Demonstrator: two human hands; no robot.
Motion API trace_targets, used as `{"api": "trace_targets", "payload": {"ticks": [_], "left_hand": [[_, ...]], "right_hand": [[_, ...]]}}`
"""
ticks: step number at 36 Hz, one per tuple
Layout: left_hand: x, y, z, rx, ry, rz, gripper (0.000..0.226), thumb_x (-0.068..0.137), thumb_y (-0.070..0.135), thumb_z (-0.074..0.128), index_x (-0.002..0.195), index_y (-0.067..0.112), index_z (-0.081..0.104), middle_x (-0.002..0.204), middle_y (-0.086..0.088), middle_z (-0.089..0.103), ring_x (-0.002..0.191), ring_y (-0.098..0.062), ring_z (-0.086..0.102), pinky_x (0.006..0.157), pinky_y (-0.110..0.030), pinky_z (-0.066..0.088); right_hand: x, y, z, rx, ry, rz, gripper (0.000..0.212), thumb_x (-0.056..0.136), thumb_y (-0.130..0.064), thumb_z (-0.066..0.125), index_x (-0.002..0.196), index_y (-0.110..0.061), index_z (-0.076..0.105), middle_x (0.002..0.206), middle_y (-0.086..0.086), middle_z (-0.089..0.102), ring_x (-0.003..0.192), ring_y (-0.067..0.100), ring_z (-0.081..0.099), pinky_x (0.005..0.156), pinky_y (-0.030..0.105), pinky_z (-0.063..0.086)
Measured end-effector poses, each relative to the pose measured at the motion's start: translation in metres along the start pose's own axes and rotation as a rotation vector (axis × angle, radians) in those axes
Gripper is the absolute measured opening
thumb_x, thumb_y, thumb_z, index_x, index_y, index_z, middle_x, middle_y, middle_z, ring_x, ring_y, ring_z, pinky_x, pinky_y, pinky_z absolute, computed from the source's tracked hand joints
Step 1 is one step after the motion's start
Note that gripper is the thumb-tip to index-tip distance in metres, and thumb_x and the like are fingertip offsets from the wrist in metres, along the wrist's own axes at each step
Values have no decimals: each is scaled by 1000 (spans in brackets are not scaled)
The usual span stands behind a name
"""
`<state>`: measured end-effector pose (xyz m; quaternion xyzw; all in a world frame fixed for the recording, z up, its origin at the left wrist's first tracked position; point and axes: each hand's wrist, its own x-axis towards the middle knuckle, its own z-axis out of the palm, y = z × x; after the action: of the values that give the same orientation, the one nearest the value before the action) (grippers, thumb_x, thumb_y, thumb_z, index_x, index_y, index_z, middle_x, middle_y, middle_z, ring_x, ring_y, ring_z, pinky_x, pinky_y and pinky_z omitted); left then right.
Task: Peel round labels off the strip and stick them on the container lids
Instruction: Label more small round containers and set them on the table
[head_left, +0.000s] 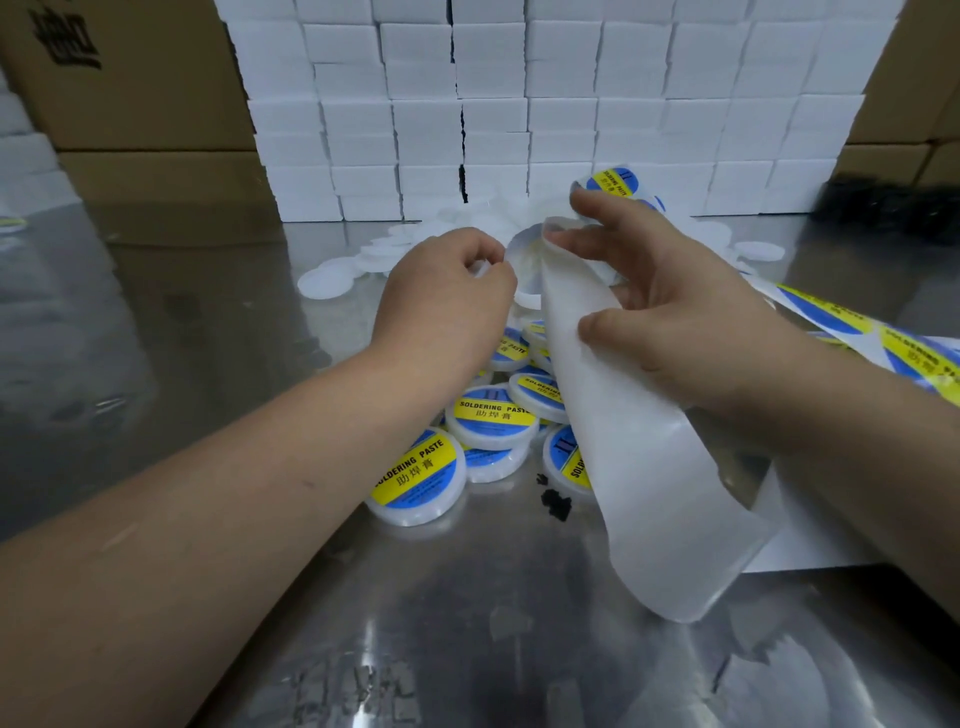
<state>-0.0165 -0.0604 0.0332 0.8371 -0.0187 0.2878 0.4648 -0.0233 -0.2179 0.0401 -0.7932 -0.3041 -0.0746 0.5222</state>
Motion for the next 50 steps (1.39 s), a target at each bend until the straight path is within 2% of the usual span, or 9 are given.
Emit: {"api": "trace_targets", "payload": {"ticks": [7,21,24,27,31,36,41,45,50], "left_hand": [[7,-3,-6,-26,170,-67,21,83,19,49,64,29,53,58,11,51,51,-5,45,49,-21,35],[17,-12,-17,-133,289,-191,15,84,15,47,76,22,58,64,11,49,44,5,44,36,-6,28],[11,-5,-13,-101,243,-81,20,83,19,49,66,30,52,75,8,55,59,0,46,55,-16,38],[6,1,-10,-94,216,-14,21,83,22,51,66,34,51,88,1,57,68,-13,47,65,-24,37],[3,1,-8,-59,201,29,24,85,24,52,65,37,50,92,4,56,70,-3,49,67,-22,39],[0,0,-8,31,197,153,17,88,26,52,74,35,49,81,16,44,74,17,43,65,0,30],[-5,1,-7,121,172,297,9,88,22,52,81,28,54,95,9,47,83,6,37,66,-9,29],[-7,4,-10,166,155,355,13,88,25,54,90,18,64,99,7,46,88,-2,43,73,-16,31],[-9,6,-11,236,148,395,17,87,27,58,93,13,66,104,-3,54,100,-21,52,75,-17,31]], "right_hand": [[1,-2,0,-122,43,23,77,76,5,50,111,-62,36,106,-29,56,67,20,58,63,19,49],[1,-5,-5,-215,199,-93,75,75,6,48,110,-60,38,99,-39,44,59,10,51,56,0,38],[2,-2,-9,-311,272,-112,76,74,4,46,128,-49,38,114,-34,46,78,-14,48,69,1,37],[3,-6,-12,-423,328,-170,74,72,5,44,131,-40,44,140,-23,31,96,-9,47,72,3,35],[1,-7,-7,-487,263,-214,59,74,4,46,103,-46,58,112,-31,50,86,-16,49,75,1,36],[2,-3,-3,-442,150,25,43,81,-5,47,67,-44,59,68,-23,63,62,-13,50,52,4,37],[6,-4,-6,-119,263,189,29,84,-23,51,62,-21,70,63,-12,68,44,-5,47,37,8,31],[8,-7,-7,23,271,283,50,91,-43,41,56,-22,71,53,-5,65,44,2,49,48,19,37],[8,-10,-7,48,314,302,42,88,-39,50,56,-17,68,49,-6,61,43,2,47,53,23,35]]}}
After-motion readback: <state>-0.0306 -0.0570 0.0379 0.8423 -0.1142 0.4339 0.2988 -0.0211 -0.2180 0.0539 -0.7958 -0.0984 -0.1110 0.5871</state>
